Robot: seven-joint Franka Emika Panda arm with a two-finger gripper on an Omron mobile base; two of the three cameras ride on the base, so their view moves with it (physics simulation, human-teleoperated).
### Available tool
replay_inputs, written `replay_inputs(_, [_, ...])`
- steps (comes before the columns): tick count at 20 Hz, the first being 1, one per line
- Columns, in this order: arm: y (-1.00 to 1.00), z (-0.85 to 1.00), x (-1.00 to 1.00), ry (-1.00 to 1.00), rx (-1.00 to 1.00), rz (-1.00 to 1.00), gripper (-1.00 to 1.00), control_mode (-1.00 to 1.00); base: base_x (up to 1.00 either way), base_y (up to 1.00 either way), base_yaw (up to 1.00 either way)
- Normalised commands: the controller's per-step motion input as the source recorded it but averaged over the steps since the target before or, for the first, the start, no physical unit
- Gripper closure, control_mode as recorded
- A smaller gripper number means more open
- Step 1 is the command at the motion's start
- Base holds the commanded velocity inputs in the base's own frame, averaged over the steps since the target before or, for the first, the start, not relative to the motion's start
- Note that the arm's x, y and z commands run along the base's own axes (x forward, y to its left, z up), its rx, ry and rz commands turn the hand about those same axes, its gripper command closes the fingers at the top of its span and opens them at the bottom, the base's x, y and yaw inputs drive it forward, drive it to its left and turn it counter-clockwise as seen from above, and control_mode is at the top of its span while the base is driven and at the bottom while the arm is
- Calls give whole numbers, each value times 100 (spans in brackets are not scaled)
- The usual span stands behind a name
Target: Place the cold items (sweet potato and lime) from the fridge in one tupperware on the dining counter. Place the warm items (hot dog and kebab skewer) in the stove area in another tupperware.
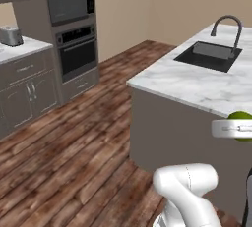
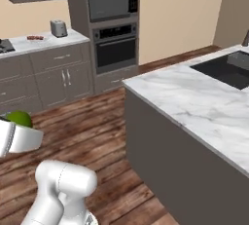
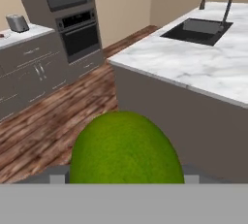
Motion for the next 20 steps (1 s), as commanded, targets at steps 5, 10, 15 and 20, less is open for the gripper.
replay_inputs(5, [0, 0, 0, 0, 0, 0, 100, 100, -49, -100, -15])
replay_inputs(10, [0, 0, 0, 0, 0, 0, 100, 100, -31, -100, -16])
replay_inputs(15, [0, 0, 0, 0, 0, 0, 100, 100, 0, -100, -11])
replay_inputs(20, [0, 0, 0, 0, 0, 0, 100, 100, 13, -100, -7])
